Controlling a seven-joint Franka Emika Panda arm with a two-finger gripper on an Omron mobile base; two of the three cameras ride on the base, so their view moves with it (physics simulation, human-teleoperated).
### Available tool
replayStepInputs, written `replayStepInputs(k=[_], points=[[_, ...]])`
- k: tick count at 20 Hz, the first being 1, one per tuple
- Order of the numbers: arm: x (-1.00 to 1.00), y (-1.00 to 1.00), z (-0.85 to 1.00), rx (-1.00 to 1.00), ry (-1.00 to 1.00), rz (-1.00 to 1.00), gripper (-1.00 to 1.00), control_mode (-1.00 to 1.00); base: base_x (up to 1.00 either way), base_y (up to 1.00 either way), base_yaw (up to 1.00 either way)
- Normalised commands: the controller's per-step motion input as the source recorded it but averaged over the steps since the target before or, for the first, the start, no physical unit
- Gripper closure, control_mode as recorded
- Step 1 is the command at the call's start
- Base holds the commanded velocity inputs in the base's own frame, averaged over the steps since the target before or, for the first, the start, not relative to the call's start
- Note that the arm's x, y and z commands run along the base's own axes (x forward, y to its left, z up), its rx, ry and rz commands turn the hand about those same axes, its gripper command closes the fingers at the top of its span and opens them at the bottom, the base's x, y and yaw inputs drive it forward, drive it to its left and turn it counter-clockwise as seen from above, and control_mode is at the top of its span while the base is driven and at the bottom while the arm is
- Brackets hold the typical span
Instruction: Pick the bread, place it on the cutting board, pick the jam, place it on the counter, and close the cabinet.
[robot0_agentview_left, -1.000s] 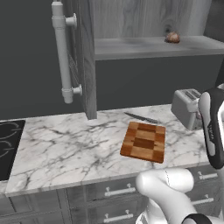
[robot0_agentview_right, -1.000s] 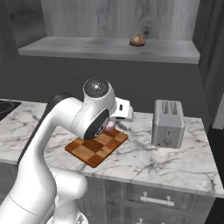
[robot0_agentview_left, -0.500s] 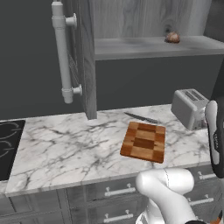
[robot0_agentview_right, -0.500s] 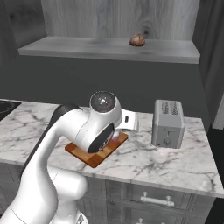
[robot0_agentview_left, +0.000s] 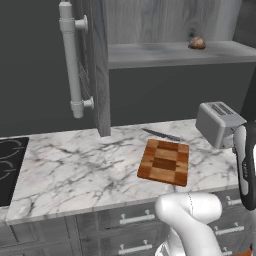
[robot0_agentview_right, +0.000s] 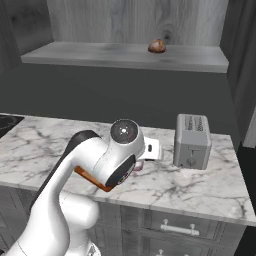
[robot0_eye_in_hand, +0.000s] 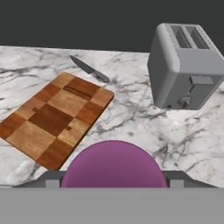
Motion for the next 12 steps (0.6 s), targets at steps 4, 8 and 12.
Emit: replayStepInputs(k=[4, 8, 12], points=[[0.0, -0.16, -0.44, 0.0, 0.0, 0.0, 1.0, -1.0, 0.0, 0.0, 0.0], [0.0, -0.14, -0.44, 0.0, 0.0, 0.0, 1.0, -1.0, 0.0, 0.0, 0.0], [0.0, -0.1, -0.35, 0.0, 0.0, 0.0, 1.0, -1.0, 0.0, 0.0, 0.0]])
